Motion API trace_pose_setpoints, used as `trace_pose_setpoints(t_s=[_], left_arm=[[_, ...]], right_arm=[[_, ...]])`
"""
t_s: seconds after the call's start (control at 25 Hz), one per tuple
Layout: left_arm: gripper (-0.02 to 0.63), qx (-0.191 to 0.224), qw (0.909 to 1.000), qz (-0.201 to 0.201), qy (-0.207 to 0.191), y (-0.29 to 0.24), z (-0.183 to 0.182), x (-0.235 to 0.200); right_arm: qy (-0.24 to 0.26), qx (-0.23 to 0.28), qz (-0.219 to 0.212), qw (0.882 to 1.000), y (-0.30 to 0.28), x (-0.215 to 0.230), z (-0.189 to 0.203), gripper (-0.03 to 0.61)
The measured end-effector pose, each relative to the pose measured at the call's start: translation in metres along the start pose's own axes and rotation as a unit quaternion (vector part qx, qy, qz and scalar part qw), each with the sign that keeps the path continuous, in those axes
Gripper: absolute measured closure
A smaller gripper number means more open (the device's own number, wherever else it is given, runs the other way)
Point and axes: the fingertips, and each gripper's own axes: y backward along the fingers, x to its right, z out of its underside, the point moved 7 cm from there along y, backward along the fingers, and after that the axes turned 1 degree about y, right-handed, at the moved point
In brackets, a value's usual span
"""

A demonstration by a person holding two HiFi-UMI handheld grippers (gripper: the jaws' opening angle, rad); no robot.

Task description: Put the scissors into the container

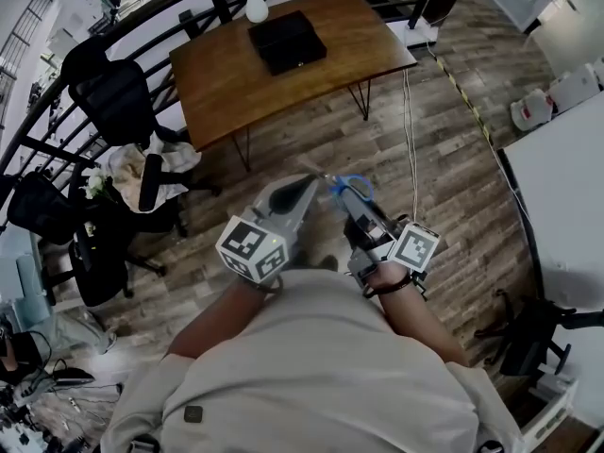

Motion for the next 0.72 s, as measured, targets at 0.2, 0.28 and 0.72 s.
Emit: trace_pose_setpoints(t_s=[0.2, 0.28, 0.72], left_arm=[[0.611, 0.002, 0.9997, 0.021, -0.01, -0.01, -0.031, -0.047], [0.611, 0.005, 0.9994, 0.029, -0.017, -0.013, -0.048, -0.065], [0.611, 0.003, 0.999, 0.039, -0.02, 0.004, -0.074, -0.139]], right_arm=[[0.0, 0.016, 0.016, 1.0, -0.049, 0.005, -0.013, 0.521], [0.004, 0.024, 0.012, 1.0, -0.071, 0.0, -0.02, 0.52], [0.016, 0.029, -0.004, 0.999, -0.158, -0.001, -0.014, 0.52]])
